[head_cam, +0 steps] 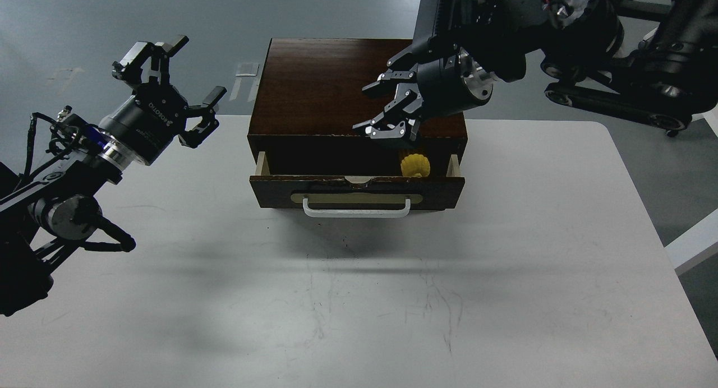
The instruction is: Put corn in drawer with both arms
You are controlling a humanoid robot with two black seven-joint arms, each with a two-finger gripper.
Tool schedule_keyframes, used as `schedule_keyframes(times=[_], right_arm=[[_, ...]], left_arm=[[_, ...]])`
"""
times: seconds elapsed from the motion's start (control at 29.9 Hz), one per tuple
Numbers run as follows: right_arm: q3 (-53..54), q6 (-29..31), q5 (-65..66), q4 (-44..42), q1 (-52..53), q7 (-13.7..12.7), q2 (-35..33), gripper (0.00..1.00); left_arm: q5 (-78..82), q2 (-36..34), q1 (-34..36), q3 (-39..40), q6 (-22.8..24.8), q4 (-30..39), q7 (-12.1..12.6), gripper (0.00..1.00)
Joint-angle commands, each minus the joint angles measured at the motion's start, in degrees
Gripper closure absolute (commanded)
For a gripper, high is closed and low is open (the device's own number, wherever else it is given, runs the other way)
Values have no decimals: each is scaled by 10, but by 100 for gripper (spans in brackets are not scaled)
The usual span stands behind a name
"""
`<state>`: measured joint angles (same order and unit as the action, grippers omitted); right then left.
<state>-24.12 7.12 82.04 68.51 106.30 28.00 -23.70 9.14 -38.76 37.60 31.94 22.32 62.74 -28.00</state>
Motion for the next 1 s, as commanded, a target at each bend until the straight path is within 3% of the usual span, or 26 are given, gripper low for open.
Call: schedule_keyframes(times=[0.0, 0.03, 0.3, 0.5, 0.77, 0.97], right_arm=[[15, 0, -129, -18, -7, 0, -34, 11], [17, 0, -175, -18, -15, 0, -51, 7], [86, 1, -484, -19, -141, 0, -141, 7], [211, -2, -697, -50, -320, 0, -176, 7], [318, 17, -865, -95, -485, 0, -169, 5], [369, 90, -890, -121, -579, 0, -154, 4]], left_arm=[[0, 0, -2, 1, 1, -1, 0, 2], [0, 0, -2, 1, 1, -1, 0, 2], [1, 1, -4, 2, 1, -1, 0, 2], [1, 4, -15, 6, 4, -1, 0, 2], [3, 18, -41, 38, 6, 0, 0, 2], [9, 25, -43, 39, 6, -1, 0, 2]])
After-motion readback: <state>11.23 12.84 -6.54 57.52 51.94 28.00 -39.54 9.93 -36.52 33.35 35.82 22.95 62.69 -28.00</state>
